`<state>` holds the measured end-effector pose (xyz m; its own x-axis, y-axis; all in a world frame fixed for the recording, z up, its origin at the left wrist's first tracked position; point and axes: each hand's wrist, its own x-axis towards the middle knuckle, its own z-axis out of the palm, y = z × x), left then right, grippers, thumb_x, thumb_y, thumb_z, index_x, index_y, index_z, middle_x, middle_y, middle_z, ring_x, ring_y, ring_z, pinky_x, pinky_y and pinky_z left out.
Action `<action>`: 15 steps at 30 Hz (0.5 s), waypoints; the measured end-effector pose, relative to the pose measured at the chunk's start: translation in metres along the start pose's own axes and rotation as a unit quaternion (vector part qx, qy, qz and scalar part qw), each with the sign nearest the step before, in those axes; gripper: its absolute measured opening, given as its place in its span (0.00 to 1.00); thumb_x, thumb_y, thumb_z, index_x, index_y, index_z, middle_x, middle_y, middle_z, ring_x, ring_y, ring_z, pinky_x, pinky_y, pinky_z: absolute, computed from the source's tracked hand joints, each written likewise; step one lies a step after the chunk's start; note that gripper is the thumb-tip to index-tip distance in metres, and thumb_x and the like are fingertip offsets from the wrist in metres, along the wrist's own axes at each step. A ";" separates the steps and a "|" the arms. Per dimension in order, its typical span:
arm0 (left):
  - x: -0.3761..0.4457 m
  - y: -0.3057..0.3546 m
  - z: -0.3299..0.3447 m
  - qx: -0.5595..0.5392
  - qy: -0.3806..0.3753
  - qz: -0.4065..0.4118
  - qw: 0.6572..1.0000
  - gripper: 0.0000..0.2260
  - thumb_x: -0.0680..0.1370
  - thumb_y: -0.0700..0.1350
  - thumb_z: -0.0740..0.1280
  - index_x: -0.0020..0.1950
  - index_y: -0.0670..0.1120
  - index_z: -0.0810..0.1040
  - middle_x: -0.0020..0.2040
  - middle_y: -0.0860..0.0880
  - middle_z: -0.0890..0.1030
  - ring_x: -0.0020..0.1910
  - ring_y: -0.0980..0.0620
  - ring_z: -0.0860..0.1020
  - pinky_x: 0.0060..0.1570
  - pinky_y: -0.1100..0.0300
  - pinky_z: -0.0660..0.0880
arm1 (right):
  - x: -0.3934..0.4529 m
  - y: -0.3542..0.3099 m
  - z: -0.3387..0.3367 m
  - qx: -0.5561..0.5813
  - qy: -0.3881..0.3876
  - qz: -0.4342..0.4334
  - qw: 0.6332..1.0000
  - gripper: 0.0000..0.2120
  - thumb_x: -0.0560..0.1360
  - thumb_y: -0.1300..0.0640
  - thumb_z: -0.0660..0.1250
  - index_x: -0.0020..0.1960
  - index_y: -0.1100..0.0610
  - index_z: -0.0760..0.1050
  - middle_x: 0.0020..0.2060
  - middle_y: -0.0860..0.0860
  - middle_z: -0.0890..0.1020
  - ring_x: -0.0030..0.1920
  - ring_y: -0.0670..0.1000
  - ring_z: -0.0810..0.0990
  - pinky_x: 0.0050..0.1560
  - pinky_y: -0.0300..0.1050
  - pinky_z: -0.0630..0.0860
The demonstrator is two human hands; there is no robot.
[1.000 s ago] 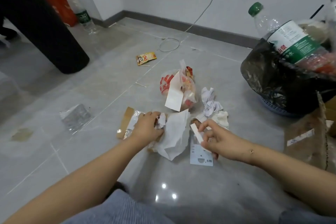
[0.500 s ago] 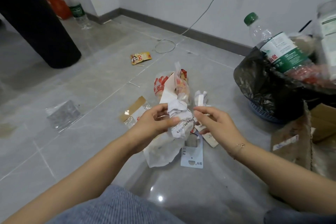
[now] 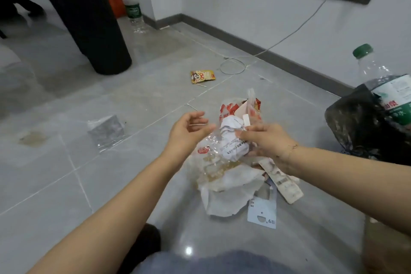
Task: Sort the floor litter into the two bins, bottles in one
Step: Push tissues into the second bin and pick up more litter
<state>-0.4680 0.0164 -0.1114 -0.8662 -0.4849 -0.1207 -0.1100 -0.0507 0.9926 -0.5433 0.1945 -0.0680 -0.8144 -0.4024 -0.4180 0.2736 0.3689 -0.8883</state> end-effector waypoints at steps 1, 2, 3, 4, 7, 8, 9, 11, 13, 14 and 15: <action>0.011 -0.004 -0.017 0.017 0.039 0.004 0.999 0.14 0.74 0.41 0.73 0.59 0.45 0.77 0.49 0.50 0.80 0.48 0.54 0.79 0.51 0.62 0.77 | 0.003 -0.002 0.005 -0.030 -0.008 -0.001 1.000 0.08 0.71 0.62 0.73 0.48 0.66 0.80 0.47 0.63 0.83 0.45 0.61 0.83 0.49 0.58 0.81; 0.024 -0.009 -0.038 0.042 0.078 0.010 0.996 0.12 0.75 0.40 0.71 0.58 0.44 0.77 0.47 0.50 0.79 0.48 0.53 0.78 0.50 0.66 0.76 | 0.008 -0.003 0.012 -0.056 -0.016 -0.002 0.998 0.09 0.71 0.62 0.73 0.48 0.67 0.80 0.48 0.65 0.82 0.45 0.62 0.83 0.49 0.59 0.81; 0.038 -0.018 -0.060 0.088 0.114 0.015 0.989 0.11 0.75 0.38 0.70 0.57 0.43 0.78 0.47 0.49 0.79 0.48 0.52 0.78 0.48 0.69 0.75 | 0.011 -0.003 0.017 -0.071 -0.023 0.000 0.997 0.10 0.71 0.63 0.73 0.49 0.67 0.80 0.48 0.66 0.82 0.46 0.62 0.83 0.47 0.57 0.82; 0.051 -0.028 -0.083 0.158 0.145 0.018 0.977 0.11 0.74 0.37 0.70 0.57 0.42 0.78 0.49 0.47 0.80 0.50 0.50 0.78 0.49 0.68 0.74 | 0.013 -0.003 0.021 -0.080 -0.029 0.004 0.996 0.11 0.71 0.63 0.73 0.51 0.67 0.79 0.48 0.65 0.83 0.45 0.61 0.83 0.43 0.53 0.83; 0.079 -0.061 -0.155 0.404 0.182 -0.010 0.896 0.16 0.74 0.39 0.68 0.62 0.42 0.76 0.63 0.42 0.75 0.63 0.44 0.73 0.63 0.56 0.67 | 0.013 -0.001 0.030 -0.053 -0.059 0.031 0.996 0.16 0.71 0.64 0.73 0.57 0.68 0.77 0.47 0.62 0.83 0.40 0.56 0.84 0.30 0.44 0.81; 0.085 -0.071 -0.176 0.465 0.181 -0.040 0.866 0.19 0.75 0.42 0.67 0.66 0.43 0.73 0.67 0.41 0.71 0.67 0.42 0.69 0.66 0.54 0.64 | 0.013 0.001 0.033 -0.036 -0.065 0.043 0.996 0.17 0.70 0.64 0.73 0.57 0.68 0.77 0.46 0.61 0.83 0.38 0.54 0.84 0.30 0.42 0.80; 0.089 -0.080 -0.192 0.515 0.171 -0.082 0.836 0.22 0.77 0.45 0.65 0.70 0.45 0.68 0.71 0.40 0.67 0.71 0.42 0.64 0.68 0.50 0.61 | 0.011 0.004 0.035 -0.027 -0.066 0.053 0.996 0.16 0.70 0.65 0.73 0.56 0.67 0.77 0.45 0.60 0.84 0.36 0.51 0.84 0.30 0.41 0.80; 0.089 -0.094 -0.210 0.577 0.126 -0.170 0.789 0.25 0.78 0.54 0.60 0.75 0.52 0.60 0.77 0.41 0.55 0.76 0.42 0.54 0.70 0.43 0.55 | 0.004 0.009 0.032 -0.044 -0.060 0.055 0.996 0.14 0.69 0.63 0.74 0.53 0.65 0.79 0.43 0.57 0.84 0.35 0.48 0.83 0.32 0.40 0.80; 0.086 -0.109 -0.218 0.594 0.082 -0.208 0.773 0.24 0.79 0.58 0.56 0.74 0.58 0.57 0.79 0.43 0.48 0.77 0.40 0.48 0.70 0.39 0.52 | -0.002 0.013 0.031 -0.067 -0.051 0.046 0.995 0.14 0.68 0.62 0.75 0.52 0.62 0.79 0.44 0.55 0.84 0.38 0.47 0.82 0.33 0.40 0.79; 0.084 -0.116 -0.219 0.595 0.069 -0.207 0.774 0.24 0.79 0.58 0.55 0.74 0.59 0.56 0.79 0.44 0.47 0.76 0.39 0.48 0.70 0.38 0.52 | -0.004 0.015 0.030 -0.072 -0.046 0.039 0.996 0.13 0.67 0.62 0.75 0.51 0.60 0.79 0.45 0.54 0.84 0.40 0.48 0.82 0.34 0.40 0.79; 0.082 -0.120 -0.217 0.597 0.060 -0.198 0.775 0.23 0.79 0.58 0.54 0.74 0.60 0.56 0.79 0.44 0.47 0.76 0.39 0.48 0.70 0.38 0.53 | -0.008 0.015 0.030 -0.071 -0.039 0.032 0.996 0.12 0.67 0.62 0.75 0.49 0.58 0.79 0.45 0.54 0.83 0.40 0.49 0.82 0.35 0.40 0.79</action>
<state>-0.4202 -0.2066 -0.2387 -0.6060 -0.7191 -0.3401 -0.7901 0.5937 0.1524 -0.5178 0.1781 -0.0834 -0.7533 -0.4362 -0.4922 0.2444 0.5091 -0.8253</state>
